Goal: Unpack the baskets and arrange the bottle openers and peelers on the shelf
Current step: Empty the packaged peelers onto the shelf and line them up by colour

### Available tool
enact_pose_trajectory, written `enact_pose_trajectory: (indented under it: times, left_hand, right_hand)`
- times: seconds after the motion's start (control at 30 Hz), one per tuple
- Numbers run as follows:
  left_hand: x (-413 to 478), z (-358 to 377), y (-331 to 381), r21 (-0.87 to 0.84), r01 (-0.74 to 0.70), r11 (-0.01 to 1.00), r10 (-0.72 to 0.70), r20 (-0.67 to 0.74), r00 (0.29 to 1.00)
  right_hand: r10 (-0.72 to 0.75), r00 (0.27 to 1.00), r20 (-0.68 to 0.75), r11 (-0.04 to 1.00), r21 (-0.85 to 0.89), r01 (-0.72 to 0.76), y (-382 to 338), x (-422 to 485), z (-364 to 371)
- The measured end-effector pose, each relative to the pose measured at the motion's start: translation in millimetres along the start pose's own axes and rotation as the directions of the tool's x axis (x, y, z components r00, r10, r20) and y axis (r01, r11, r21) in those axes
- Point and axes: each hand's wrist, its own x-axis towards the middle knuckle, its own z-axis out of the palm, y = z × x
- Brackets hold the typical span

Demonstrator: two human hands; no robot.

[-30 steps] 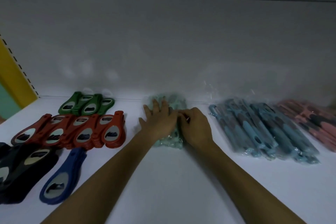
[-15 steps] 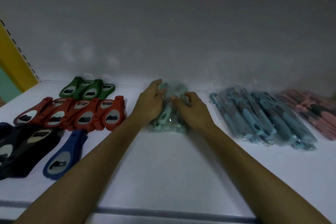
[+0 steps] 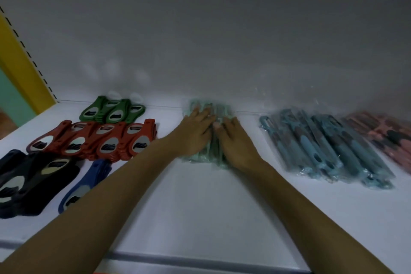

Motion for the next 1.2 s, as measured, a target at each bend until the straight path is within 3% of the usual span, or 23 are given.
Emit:
enact_pose_trajectory:
  times: [0.03,0.1,0.17,0.27,0.33,0.4,0.43,0.47,0.53,0.6,0.67,0.73,0.83,0.9,0.97,1.07,1.2]
  left_hand:
    - [1,3,0,0.017,0.026,1.000,-0.026,0.012,1.000]
    - [5,6,1,0.027,0.050,0.998,-0.051,0.038,0.998]
    - [7,4,2,0.056,0.052,0.997,-0.055,0.049,0.997]
    - [7,1,5,0.138,0.014,0.990,-0.024,0.074,0.997]
    - [6,-7,8,0.192,0.016,0.981,-0.032,0.080,0.996]
    - [9,-18,16,0.322,0.026,0.946,-0.065,0.109,0.992]
    - [13,-24,22,0.368,0.041,0.929,-0.084,0.102,0.991]
    - [18,-27,30,0.368,0.058,0.928,-0.087,0.061,0.994]
    - [28,-24,48,0.250,0.045,0.967,-0.017,-0.114,0.993]
    - [33,-9,76,0.062,-0.066,0.996,0.082,-0.298,0.951]
    - [40,9,109,-0.129,-0.144,0.981,0.090,-0.352,0.931]
    - [50,25,139,-0.398,-0.058,0.916,-0.048,-0.251,0.967]
    - [66,41,169,-0.727,0.192,0.659,-0.218,0.060,0.974]
    - [74,48,181,-0.798,0.235,0.556,-0.263,0.099,0.960]
    - [82,50,190,-0.849,0.262,0.458,-0.330,0.111,0.938]
    - [98,51,202,-0.889,0.353,0.293,-0.395,0.224,0.891]
    - [117,53,208,-0.876,0.417,0.243,-0.399,0.302,0.866]
  right_hand:
    - [0.014,0.998,0.061,0.988,-0.155,-0.005,-2,1,4]
    - [0.101,0.984,0.148,0.961,-0.270,-0.058,-4,5,6]
    - [0.086,0.988,0.130,0.973,-0.223,-0.056,-6,6,5]
    - [-0.042,0.996,-0.073,0.986,-0.167,0.029,-7,-2,8]
    - [-0.048,0.998,0.028,0.994,-0.093,0.050,-9,4,-1]
    - [0.001,0.976,0.220,0.990,0.135,-0.031,-14,5,-21]
    - [0.014,0.974,0.224,0.981,0.187,-0.057,-12,4,-32]
    - [0.027,0.990,0.142,0.986,0.158,-0.049,-8,2,-43]
    - [-0.009,0.994,-0.106,1.000,-0.019,0.007,4,-7,-63]
    - [-0.037,0.973,-0.227,0.993,-0.122,0.009,18,-18,-83]
    - [-0.025,0.939,-0.344,0.972,-0.226,-0.057,32,-29,-104]
    - [0.011,0.872,-0.490,0.947,-0.274,-0.167,46,-42,-129]
    - [0.152,0.756,-0.637,0.908,-0.212,-0.361,70,-60,-168]
    - [0.335,0.720,-0.609,0.853,-0.129,-0.506,88,-69,-188]
    - [0.480,0.725,-0.493,0.804,-0.083,-0.589,100,-74,-197]
    - [0.505,0.756,-0.416,0.835,0.012,-0.551,103,-68,-199]
    - [0.605,0.722,-0.336,0.789,0.135,-0.599,101,-52,-203]
